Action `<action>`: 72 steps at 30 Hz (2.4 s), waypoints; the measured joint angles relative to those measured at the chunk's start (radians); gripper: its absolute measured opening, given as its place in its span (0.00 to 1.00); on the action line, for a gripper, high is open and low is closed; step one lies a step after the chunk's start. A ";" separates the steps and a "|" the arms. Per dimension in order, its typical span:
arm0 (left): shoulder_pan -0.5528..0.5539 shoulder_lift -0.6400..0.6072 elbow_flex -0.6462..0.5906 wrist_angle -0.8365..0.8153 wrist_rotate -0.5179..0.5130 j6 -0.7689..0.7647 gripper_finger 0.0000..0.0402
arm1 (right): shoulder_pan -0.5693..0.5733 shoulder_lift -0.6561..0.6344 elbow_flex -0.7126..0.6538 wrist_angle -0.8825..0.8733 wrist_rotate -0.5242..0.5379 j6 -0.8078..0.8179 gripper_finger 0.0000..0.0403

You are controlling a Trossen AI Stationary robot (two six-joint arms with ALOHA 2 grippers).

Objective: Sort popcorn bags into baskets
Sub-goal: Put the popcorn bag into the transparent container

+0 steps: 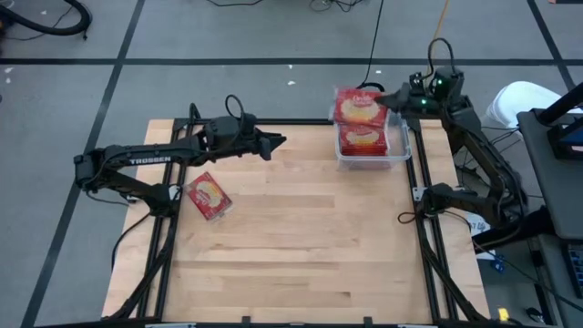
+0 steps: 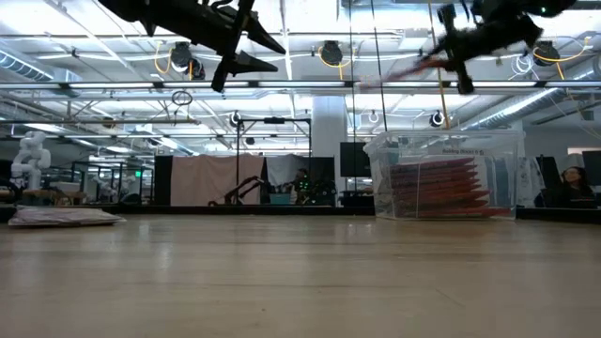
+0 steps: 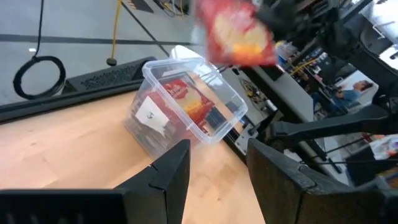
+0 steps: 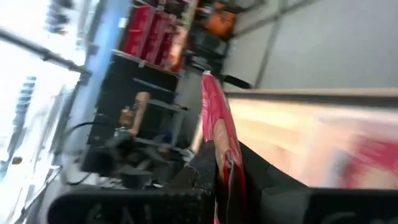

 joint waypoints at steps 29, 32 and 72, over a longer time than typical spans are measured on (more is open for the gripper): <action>0.016 0.000 0.000 0.008 0.144 -0.011 0.40 | 0.134 0.392 0.544 -0.862 0.515 -0.562 0.04; 0.008 0.000 0.000 0.008 0.143 -0.007 0.40 | 0.136 0.409 0.531 -0.844 0.504 -0.542 0.04; 0.064 0.000 0.000 -0.461 0.173 0.054 0.40 | 0.307 0.163 0.415 -0.506 0.585 -0.429 0.43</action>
